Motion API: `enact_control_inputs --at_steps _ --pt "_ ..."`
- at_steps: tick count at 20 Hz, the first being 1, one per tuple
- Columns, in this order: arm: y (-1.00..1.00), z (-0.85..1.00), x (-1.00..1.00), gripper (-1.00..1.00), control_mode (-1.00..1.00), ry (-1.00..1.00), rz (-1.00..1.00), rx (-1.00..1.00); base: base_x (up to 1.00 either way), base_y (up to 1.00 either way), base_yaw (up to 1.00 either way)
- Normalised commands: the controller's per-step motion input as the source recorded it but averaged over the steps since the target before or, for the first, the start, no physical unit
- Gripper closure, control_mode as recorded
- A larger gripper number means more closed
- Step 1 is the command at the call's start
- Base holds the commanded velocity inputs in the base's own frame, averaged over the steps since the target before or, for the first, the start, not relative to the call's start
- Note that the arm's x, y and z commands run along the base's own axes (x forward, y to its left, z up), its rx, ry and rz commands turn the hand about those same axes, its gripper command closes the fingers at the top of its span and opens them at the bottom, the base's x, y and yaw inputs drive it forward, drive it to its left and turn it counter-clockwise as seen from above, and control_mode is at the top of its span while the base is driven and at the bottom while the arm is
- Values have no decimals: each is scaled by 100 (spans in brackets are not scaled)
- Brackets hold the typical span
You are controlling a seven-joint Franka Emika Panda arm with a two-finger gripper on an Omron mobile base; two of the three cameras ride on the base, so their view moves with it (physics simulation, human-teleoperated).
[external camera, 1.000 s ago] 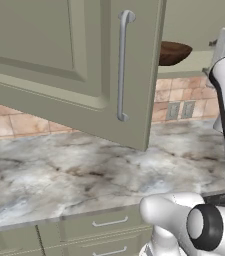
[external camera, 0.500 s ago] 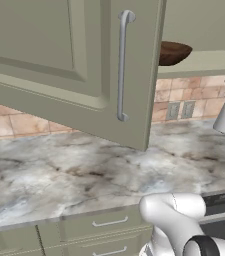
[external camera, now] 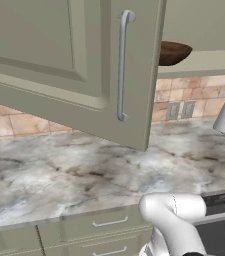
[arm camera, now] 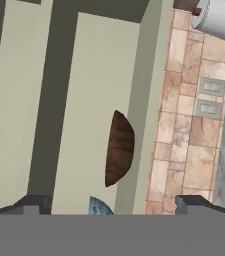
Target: Open the cabinet. Pick the bowls from the counter and place them in the cabinet. Then close the cabinet.
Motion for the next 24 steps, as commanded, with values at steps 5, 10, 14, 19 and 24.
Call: enact_control_inputs --at_steps 5,10,14,19,24 --pt "12 0 -37 -100 -100 0 -4 -7 0 0 0" --pt "-15 5 -32 -100 -100 -14 -1 4 0 0 0" --pt "-4 0 -88 -100 -100 -18 -3 16 0 0 0" --pt "-2 0 -92 -100 -100 -14 -17 15 0 0 0" --pt "-1 4 -86 -100 -100 -12 -36 10 0 0 0"
